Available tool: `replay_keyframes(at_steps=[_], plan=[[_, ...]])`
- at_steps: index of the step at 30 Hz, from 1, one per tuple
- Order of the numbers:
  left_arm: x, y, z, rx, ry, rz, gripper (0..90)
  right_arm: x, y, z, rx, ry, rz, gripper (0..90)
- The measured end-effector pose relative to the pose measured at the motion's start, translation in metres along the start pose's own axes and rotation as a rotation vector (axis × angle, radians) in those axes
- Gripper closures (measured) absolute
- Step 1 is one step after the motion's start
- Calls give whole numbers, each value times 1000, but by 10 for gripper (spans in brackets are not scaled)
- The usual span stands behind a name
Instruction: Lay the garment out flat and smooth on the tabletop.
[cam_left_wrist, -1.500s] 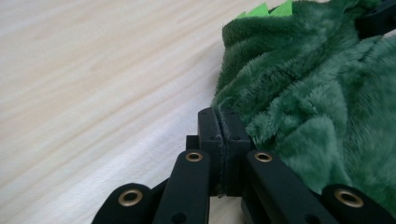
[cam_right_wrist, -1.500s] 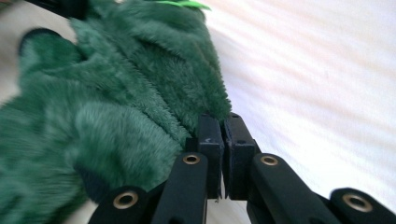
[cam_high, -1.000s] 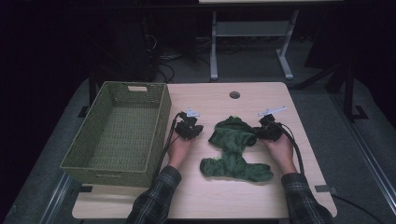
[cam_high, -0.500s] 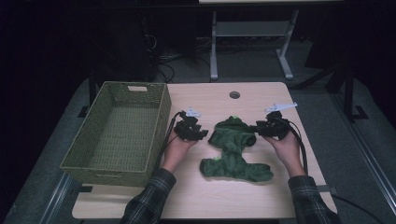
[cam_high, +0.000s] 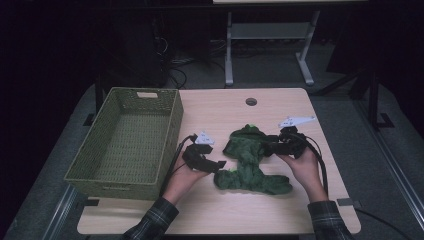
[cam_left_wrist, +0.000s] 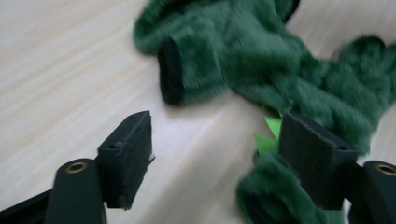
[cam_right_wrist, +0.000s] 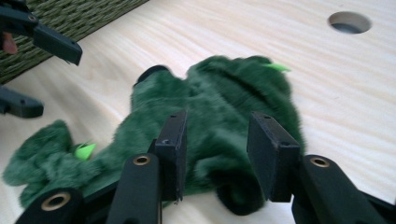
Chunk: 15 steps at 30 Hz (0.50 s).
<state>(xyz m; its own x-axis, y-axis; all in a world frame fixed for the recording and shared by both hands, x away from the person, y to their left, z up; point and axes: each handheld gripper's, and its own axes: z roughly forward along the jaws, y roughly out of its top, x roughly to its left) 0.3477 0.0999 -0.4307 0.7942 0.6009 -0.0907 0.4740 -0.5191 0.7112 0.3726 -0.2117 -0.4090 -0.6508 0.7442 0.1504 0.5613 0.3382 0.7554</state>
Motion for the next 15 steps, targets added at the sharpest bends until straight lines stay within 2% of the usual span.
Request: replay_keyframes(at_steps=[3,6,9,11,15], plan=[[-5,-7,0,29,-7,18,165,9,-3,2,11,7,-12,583],[-9,-15,-5,13,-21,8,151,18,-6,5,9,11,-28,586],[-14,-26,-10,20,4,44,132,26,-7,9,21,28,-41,582],[-17,-38,-12,22,9,43,132,32,-7,9,13,46,-38,583],[-22,-50,-12,46,18,46,128,44,-5,10,-2,72,-47,589]])
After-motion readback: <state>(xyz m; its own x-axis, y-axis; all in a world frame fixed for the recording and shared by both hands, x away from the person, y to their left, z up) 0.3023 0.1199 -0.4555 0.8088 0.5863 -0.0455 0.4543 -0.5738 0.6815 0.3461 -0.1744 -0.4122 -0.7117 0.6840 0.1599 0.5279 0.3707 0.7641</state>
